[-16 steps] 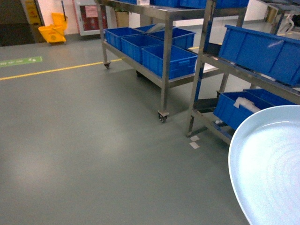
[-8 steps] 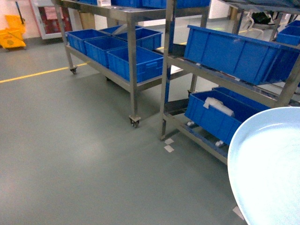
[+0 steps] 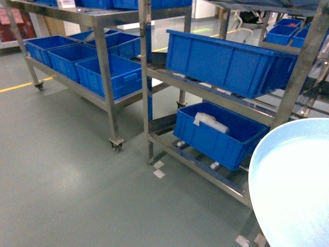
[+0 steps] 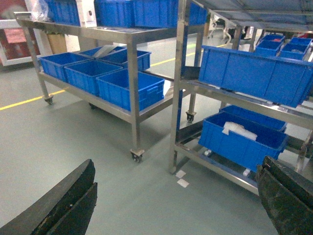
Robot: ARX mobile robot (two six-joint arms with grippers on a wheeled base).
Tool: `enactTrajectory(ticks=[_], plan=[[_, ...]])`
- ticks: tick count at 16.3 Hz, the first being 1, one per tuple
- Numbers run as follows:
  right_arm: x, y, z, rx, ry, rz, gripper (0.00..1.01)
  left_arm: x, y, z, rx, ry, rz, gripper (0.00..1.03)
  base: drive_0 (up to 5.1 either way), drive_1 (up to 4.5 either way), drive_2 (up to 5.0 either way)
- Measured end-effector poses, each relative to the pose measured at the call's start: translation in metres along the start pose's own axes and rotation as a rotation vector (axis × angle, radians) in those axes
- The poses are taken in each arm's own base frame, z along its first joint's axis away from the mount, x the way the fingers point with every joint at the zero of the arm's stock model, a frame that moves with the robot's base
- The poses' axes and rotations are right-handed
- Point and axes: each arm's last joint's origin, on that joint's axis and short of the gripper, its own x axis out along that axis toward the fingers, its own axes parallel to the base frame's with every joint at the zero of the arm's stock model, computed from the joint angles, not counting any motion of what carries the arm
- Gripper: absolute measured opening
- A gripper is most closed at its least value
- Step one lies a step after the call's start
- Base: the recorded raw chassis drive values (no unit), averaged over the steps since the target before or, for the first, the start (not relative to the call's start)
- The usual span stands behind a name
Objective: Place blue tray on left shelf second layer neatly
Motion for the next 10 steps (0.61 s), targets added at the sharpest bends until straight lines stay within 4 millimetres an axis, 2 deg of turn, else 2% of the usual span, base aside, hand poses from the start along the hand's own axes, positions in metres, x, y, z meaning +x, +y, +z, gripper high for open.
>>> enactTrajectory(ticks=[10], plan=[[-0.0007, 0.0004, 0.0006, -0.002, -0.007, 0.001, 0.02, 0.0000, 0.0000, 0.0004, 0.000, -0.004, 0.000, 0.98, -1.7, -1.66, -1.7]])
